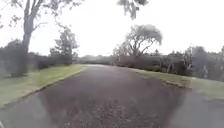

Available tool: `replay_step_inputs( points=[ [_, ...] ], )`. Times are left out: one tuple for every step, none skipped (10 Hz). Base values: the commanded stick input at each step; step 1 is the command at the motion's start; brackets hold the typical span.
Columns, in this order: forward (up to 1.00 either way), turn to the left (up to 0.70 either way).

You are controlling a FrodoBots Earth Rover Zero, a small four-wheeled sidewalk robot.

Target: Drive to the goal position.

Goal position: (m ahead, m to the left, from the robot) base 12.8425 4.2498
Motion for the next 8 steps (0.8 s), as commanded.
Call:
replay_step_inputs(
  points=[
    [0.70,0.00],
    [0.70,0.00],
    [0.70,0.00],
    [0.70,0.00],
    [0.70,0.00],
    [0.70,0.00],
    [0.70,0.00],
    [0.70,0.00]
  ],
)
